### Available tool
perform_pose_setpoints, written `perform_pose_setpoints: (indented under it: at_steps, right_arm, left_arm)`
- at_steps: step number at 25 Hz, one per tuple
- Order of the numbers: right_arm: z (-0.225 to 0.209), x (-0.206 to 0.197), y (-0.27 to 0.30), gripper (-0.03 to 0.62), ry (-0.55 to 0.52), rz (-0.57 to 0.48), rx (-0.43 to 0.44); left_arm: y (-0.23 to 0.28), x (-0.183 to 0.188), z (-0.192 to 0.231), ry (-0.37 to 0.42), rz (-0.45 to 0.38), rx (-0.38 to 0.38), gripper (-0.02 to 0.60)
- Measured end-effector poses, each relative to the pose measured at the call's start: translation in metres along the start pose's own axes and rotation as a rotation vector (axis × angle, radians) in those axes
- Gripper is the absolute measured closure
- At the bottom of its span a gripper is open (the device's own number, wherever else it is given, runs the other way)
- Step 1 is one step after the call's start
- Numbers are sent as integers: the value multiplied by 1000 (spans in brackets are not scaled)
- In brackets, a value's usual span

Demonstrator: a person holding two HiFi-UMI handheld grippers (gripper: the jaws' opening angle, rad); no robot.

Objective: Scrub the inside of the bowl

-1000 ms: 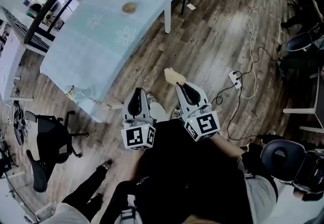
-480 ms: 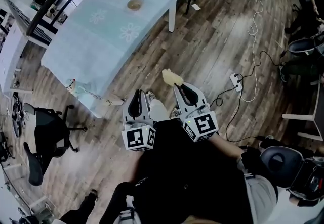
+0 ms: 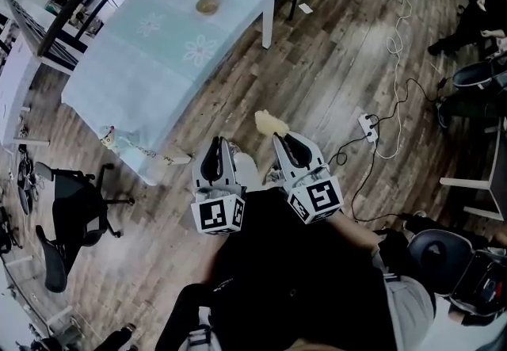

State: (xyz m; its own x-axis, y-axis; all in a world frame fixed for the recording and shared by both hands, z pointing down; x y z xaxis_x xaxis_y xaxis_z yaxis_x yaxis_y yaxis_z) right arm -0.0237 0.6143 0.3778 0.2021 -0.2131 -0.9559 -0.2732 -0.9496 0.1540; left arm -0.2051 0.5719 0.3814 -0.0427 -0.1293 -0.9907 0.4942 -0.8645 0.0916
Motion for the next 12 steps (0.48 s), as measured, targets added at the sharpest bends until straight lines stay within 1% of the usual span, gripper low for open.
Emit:
perform_pose_setpoints:
  at_steps: [3, 6, 12]
  right_arm:
    - [-3, -2, 7, 545, 5, 12, -10]
    - [-8, 2, 22, 545, 0, -3, -28]
    - [-24, 12, 54, 545, -15, -17, -50]
  left_arm:
    - [5, -5, 2, -15, 19, 12, 537]
    - [14, -7, 8, -16, 29, 7, 537]
    - [54, -6, 30, -25, 21, 4, 537]
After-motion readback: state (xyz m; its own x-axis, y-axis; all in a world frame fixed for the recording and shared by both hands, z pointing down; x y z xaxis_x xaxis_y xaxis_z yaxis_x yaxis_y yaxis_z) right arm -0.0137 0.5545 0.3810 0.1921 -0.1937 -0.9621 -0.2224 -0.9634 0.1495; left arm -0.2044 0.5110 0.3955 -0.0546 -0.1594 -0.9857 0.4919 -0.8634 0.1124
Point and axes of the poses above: the fingertips, and each gripper's own axes: y forward along the fingers, z to its left, x out of its top, the point moved 7 cm from there along -y, backward along the fingers, and after that the axes turned 3 degrees about y, right-handed, at the moved point
